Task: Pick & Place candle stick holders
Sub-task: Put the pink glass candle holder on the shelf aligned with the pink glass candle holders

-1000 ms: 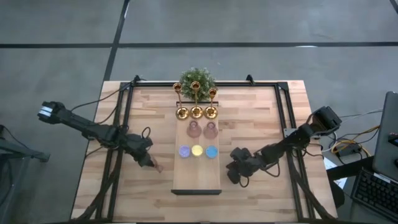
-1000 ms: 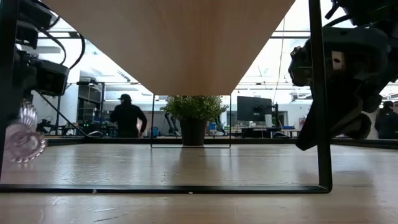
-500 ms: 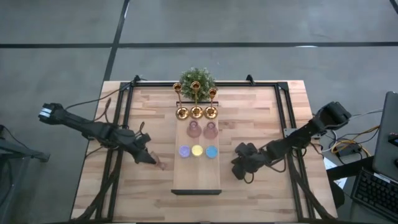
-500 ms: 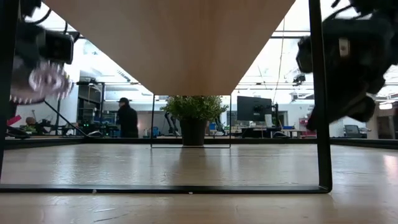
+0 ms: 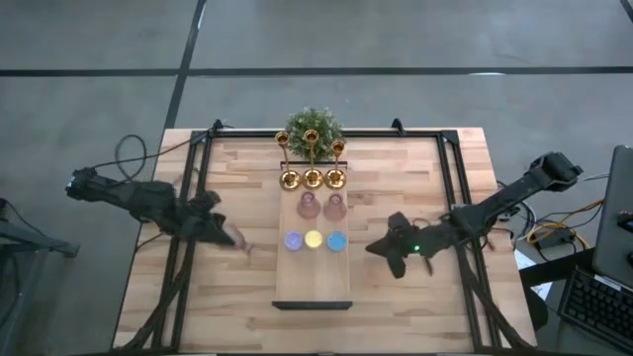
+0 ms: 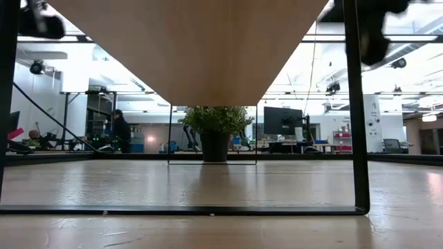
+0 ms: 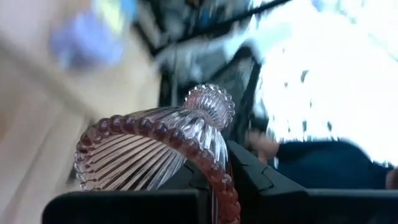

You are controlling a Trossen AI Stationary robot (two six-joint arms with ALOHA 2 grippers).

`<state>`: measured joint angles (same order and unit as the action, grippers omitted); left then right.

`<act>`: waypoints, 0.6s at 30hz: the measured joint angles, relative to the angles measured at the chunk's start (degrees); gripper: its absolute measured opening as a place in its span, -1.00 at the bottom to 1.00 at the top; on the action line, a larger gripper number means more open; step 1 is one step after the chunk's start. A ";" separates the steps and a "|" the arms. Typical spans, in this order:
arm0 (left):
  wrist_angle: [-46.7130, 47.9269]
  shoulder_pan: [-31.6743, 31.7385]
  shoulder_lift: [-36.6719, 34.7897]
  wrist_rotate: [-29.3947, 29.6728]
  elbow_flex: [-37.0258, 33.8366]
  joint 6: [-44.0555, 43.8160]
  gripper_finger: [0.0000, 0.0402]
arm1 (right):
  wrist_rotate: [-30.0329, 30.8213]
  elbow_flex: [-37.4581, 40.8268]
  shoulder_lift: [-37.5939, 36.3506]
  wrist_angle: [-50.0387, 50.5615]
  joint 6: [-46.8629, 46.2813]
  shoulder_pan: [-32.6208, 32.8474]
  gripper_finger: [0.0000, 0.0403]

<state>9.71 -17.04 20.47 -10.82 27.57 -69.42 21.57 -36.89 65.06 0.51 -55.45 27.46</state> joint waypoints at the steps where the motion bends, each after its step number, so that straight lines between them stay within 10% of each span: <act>1: -0.04 0.00 0.00 2.60 1.05 0.85 -0.86 | 1.20 -0.67 -0.80 -1.45 1.92 0.00 -0.96; 18: -23.88 0.00 7.17 22.62 5.00 13.63 -0.86 | 9.71 -34.38 13.47 -2.65 30.34 -5.22 -0.93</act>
<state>-14.17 -17.04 27.65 11.80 32.58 -55.79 31.27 -71.27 78.53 -2.14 -25.11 22.24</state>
